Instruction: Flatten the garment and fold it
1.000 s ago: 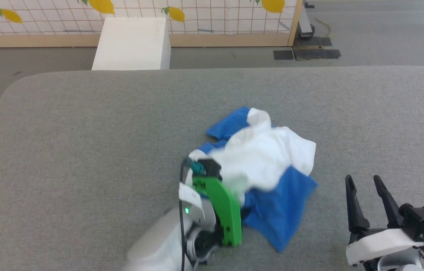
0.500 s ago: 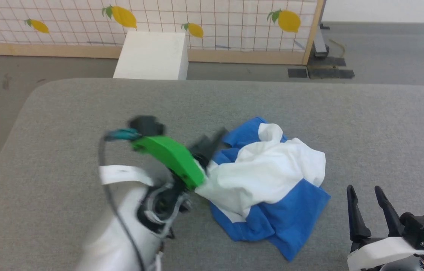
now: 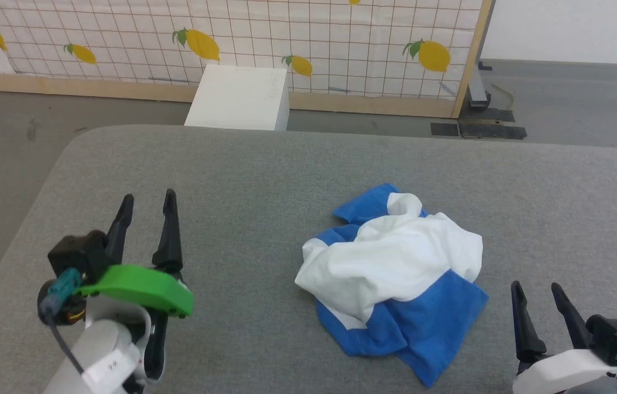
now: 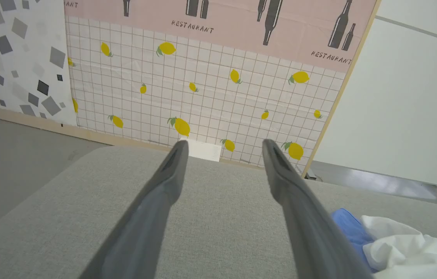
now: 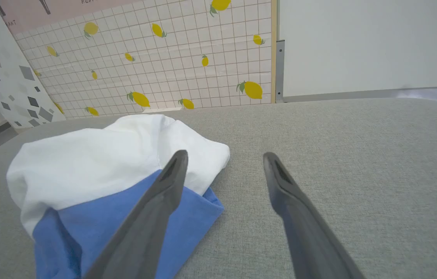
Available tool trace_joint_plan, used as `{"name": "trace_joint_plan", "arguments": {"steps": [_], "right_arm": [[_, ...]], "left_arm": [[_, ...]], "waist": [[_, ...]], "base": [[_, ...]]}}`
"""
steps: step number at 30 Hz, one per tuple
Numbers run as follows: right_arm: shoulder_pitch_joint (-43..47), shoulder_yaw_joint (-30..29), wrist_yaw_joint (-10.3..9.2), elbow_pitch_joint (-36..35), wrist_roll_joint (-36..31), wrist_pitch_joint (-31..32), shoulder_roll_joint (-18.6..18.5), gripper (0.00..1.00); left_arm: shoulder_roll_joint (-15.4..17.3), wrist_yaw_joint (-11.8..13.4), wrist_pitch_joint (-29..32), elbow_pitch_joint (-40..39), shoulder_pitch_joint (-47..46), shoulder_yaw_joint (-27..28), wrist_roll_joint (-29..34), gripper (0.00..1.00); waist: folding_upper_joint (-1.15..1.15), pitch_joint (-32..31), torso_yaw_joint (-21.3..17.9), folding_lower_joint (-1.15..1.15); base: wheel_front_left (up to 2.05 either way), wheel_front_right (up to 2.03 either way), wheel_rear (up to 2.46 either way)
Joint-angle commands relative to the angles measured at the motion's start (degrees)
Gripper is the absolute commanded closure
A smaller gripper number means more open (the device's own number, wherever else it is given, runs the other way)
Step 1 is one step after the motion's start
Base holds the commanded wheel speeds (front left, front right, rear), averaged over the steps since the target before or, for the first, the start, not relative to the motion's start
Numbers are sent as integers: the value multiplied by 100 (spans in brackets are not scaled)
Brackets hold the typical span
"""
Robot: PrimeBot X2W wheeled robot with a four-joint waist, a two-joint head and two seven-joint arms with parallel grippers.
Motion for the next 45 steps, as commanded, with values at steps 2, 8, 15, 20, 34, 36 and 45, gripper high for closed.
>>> {"name": "trace_joint_plan", "arguments": {"steps": [2, 8, 15, 20, 34, 36, 45], "right_arm": [[51, -55, -9, -52, -56, 121, 3, 0], [-138, -202, -9, 70, -13, 920, 3, 0], [-834, -127, -9, 304, -527, 2699, 3, 0], [-1210, 226, -9, 343, -797, 3854, -115, 0], [-1074, 562, -9, 295, -389, 4971, -502, 100], [-1083, 595, -9, 219, -257, 4942, -610, 100], [-1603, -225, -9, -230, 85, 5122, -1721, 100]], "left_arm": [[-43, 41, -46, -380, 321, 218, 477, 0], [-566, -145, -50, -1015, 1077, 759, 1242, 0], [-1095, -533, -50, -1165, 1303, 1112, 1803, 0], [-1330, -762, -51, -1066, 1276, 1227, 2122, 0], [-1672, -1140, -51, -882, 1151, 1571, 2381, 0], [-1688, -1170, -51, -866, 1139, 1604, 2385, 0], [-1721, -1267, -51, -831, 1049, 1608, 2389, 0]], "waist": [[0, 50, 29, 0], [0, 193, 46, 0], [0, 459, 154, 0], [0, 648, 322, 0], [0, 947, 594, 0], [0, 921, 574, 0], [0, 944, 469, 0]], "base": [[0, 0, 0], [0, 0, 0], [0, 0, 0], [0, 0, 0], [0, 0, 0], [0, 0, 0], [0, 0, 0]]}}
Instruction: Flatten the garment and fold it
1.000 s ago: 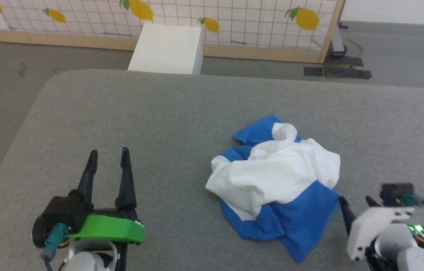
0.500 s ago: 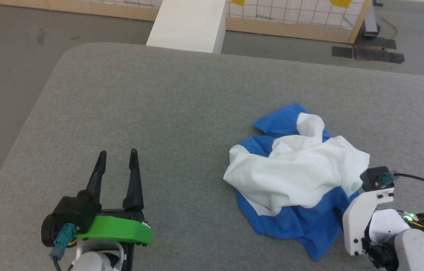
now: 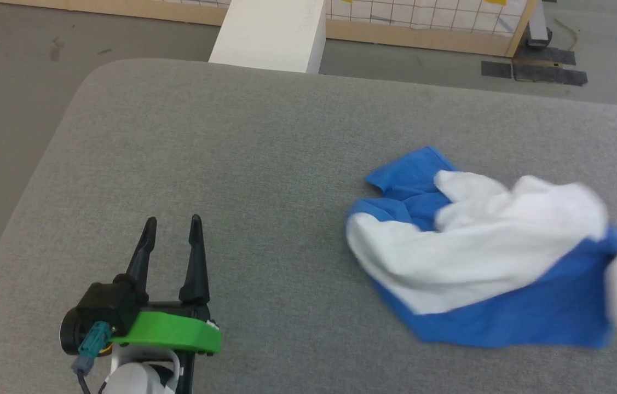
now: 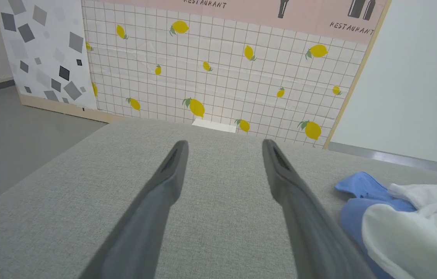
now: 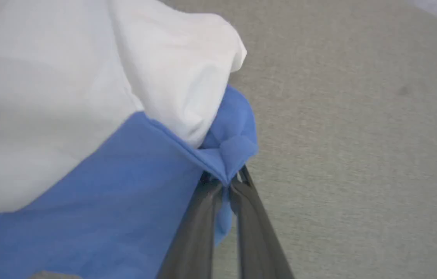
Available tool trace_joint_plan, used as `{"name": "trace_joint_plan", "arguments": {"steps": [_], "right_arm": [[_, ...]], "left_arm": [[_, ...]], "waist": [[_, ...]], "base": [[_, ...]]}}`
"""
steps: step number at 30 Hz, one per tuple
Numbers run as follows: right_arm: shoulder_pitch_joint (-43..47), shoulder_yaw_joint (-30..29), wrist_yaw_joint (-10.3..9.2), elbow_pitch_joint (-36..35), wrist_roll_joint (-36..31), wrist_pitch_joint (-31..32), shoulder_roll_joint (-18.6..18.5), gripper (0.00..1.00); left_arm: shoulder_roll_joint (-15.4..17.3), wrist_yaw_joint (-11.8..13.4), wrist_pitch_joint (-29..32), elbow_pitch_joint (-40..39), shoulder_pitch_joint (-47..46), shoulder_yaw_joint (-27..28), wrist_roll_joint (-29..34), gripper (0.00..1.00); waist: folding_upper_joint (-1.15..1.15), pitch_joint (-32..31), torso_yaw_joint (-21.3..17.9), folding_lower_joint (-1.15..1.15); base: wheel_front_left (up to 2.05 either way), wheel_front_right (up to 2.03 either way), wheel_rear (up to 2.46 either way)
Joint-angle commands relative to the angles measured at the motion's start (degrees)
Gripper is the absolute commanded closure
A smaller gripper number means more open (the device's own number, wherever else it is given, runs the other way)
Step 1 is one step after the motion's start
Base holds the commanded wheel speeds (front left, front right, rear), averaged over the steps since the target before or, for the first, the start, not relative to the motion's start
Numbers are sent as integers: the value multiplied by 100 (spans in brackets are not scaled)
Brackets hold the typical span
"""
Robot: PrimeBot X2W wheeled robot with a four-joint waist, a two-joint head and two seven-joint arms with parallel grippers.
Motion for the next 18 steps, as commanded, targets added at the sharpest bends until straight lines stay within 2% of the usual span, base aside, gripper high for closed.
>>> {"name": "trace_joint_plan", "arguments": {"steps": [1, 5, 8, 9, 10, 16, 17, 18], "right_arm": [[-228, -245, -11, 22, -79, 72, -273, 100], [-486, -981, -11, 297, -404, 79, -764, 100], [-522, -1369, -11, 576, -575, 102, -819, 100], [-527, -1464, -11, 670, -605, 120, -760, 89], [-533, -1517, -11, 725, -612, 125, -697, 0], [-687, -1647, -11, 577, -521, -497, -275, 0], [-745, -1605, -11, 188, -279, -1156, -19, 0], [-730, -1578, -11, 63, -227, -1357, 30, 0]], "left_arm": [[-25, -51, -25, 30, -137, -13, -7, 0], [-28, -87, -25, 117, -218, -87, -60, 0], [-29, -78, -25, 159, -240, -86, -99, 0], [-29, -77, -25, 179, -245, -87, -115, 0], [-29, -79, -25, 190, -248, -83, -124, 0], [-29, -66, -25, 303, -218, -60, -188, 0], [-30, -64, -25, 353, -193, -62, -209, 0], [-30, -67, -25, 362, -187, -65, -213, 0]], "waist": [[-1, 37, 2, 0], [-1, 105, 70, 0], [-1, 139, 108, 0], [-1, 141, 122, 0], [-1, 137, 128, 0], [-1, 4, 84, 0], [-1, -127, 20, 0], [-1, -163, -2, 0]], "base": [[0, 0, 0], [0, 0, 0], [0, 0, 0], [0, 0, 0], [0, 0, 0], [0, 0, 0], [0, 0, 0], [0, 0, 0]]}}
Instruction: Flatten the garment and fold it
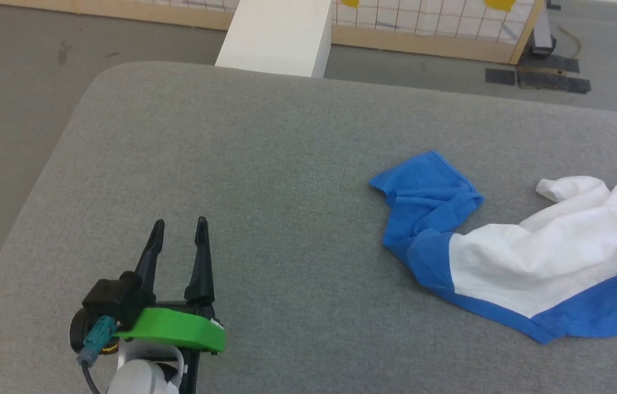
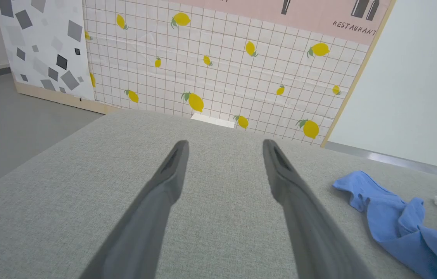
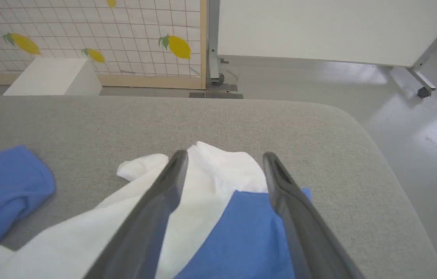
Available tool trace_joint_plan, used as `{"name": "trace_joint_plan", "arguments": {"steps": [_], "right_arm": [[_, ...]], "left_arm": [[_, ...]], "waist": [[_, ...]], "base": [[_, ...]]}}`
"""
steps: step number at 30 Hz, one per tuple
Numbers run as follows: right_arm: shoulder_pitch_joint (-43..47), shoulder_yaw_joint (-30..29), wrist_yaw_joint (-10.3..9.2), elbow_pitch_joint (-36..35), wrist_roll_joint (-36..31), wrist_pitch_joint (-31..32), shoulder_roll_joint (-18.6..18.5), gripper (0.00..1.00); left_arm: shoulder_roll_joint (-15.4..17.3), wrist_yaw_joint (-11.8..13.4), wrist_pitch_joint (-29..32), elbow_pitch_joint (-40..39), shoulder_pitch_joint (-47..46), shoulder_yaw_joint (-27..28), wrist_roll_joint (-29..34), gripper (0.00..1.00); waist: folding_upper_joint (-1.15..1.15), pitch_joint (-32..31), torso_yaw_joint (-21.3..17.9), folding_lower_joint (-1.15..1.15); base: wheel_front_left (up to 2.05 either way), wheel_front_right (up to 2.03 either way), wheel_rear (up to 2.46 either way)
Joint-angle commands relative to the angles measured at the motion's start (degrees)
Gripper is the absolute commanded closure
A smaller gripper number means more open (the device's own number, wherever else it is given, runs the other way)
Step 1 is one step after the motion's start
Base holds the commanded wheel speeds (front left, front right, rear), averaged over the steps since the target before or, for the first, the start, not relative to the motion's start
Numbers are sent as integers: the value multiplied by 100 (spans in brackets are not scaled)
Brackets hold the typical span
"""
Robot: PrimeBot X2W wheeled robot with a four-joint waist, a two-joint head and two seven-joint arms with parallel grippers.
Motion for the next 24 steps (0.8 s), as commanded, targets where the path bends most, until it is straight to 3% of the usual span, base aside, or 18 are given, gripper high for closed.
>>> {"name": "trace_joint_plan", "arguments": {"steps": [1, 7, 14, 20, 24], "right_arm": [[-19, 98, -11, -213, 102, -336, 69, 0], [484, 420, -11, -979, 437, -1263, 649, 0], [1445, 534, -11, -1292, 486, -1576, 1424, 0], [1847, 560, -11, -1212, 519, -1606, 1614, 0], [1886, 574, -11, -1214, 497, -1635, 1640, 0]], "left_arm": [[-15, -9, -22, 30, -28, -10, -17, 0], [-16, 16, -22, 68, 34, 10, -91, 0], [-16, 8, -22, 123, 36, -52, -198, 0], [-16, -63, 54, 498, -301, -334, -520, 0], [-16, -78, 776, 1042, -1107, -637, -878, 0]], "waist": [[0, -129, -93, 0], [0, -341, -327, 0], [0, -442, -615, 0], [0, -393, -857, 0], [0, -261, -984, 0]], "base": [[0, 0, 0], [0, 0, 0], [0, 0, 0], [0, 0, 0], [0, 0, 0]]}}
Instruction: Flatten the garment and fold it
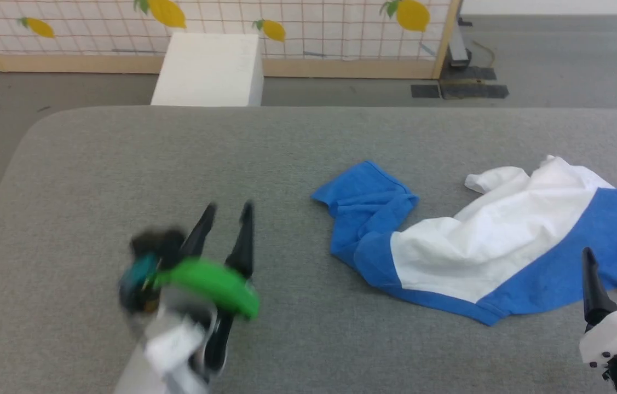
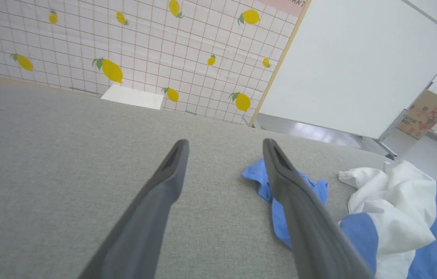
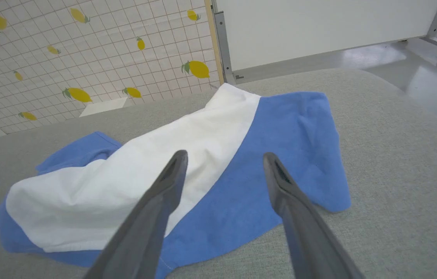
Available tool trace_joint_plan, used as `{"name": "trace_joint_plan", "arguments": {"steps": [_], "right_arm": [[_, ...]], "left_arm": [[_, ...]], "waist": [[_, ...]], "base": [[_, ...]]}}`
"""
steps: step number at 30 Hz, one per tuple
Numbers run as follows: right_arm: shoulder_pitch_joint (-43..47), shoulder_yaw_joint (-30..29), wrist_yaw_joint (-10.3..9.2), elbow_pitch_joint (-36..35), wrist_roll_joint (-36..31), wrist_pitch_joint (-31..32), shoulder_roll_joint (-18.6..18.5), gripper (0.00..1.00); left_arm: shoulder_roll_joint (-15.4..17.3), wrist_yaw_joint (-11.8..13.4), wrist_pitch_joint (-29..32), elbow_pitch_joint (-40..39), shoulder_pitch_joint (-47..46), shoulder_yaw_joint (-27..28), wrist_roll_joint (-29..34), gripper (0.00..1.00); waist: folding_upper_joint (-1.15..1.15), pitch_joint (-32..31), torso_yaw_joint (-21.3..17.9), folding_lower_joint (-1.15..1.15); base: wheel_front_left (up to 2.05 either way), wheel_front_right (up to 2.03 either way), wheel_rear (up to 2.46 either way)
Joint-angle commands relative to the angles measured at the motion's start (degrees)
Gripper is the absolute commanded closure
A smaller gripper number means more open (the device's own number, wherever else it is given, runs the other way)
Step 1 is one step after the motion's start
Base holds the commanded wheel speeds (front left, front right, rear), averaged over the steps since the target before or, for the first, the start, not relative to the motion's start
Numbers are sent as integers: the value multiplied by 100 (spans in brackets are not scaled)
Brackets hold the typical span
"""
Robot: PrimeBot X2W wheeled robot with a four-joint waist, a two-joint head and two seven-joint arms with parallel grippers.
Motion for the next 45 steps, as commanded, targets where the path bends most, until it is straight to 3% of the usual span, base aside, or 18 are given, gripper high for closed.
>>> {"name": "trace_joint_plan", "arguments": {"steps": [1, 7, 12, 16, 21, 25, 26, 27, 28, 32, 38, 45], "right_arm": [[14, 40, -8, -10, -5, -32, 16, 0], [-107, 90, -8, -43, 33, -24, 22, 0], [-190, 131, -8, -11, 69, -64, 22, 0], [-252, 192, -8, 23, 155, -120, 23, 0], [-293, 176, -8, 135, 176, -224, 23, 0], [-329, 165, -8, 207, 174, -285, 23, 0], [-345, 167, -8, 217, 169, -294, 23, 0], [-366, 178, -8, 222, 169, -299, 23, 0], [-383, 191, -8, 223, 162, -301, 23, 0], [-407, 223, -8, 219, 139, -303, 23, 0], [-337, 196, -8, 187, 25, -244, 23, 0], [-182, 221, -8, 109, -83, -96, 23, 0]], "left_arm": [[-12, -4, 318, 168, -451, -114, -90, 0], [-13, 278, 2047, 1210, -1986, -823, -649, 0], [-13, 662, 3472, 1935, -2945, -1402, -865, 0], [-1, 846, 4125, 2376, -3473, -1683, -652, 0], [3, 832, 4624, 2773, -3711, -1935, -546, 0], [-1, 830, 4631, 2949, -3663, -2028, -566, 0], [-2, 829, 4590, 2983, -3637, -2047, -582, 4], [-4, 835, 4526, 3015, -3622, -2065, -589, 71], [-5, 828, 4479, 3037, -3608, -2060, -625, 100], [-9, 851, 4059, 3019, -3626, -1929, -811, 100], [15, 1062, 2826, 2755, -3735, -1184, -1255, 100], [466, 1325, 2088, 2448, -3196, -346, -1693, 100]], "waist": [[0, 146, -123, 0], [0, 498, -394, 0], [0, 856, -705, 0], [0, 1135, -943, 0], [0, 1311, -1105, 0], [0, 1360, -1129, 0], [0, 1366, -1124, 0], [0, 1373, -1110, 0], [0, 1380, -1095, 0], [0, 1329, -942, 0], [0, 1060, -526, 0], [0, 588, 46, 0]], "base": [[0, 0, 0], [0, 0, 0], [0, 0, 0], [0, 0, 0], [0, 0, 0], [0, 0, 0], [0, 0, 0], [0, 0, 0], [0, 0, 0], [0, 0, 0], [0, 0, 0], [0, 0, 0]]}}
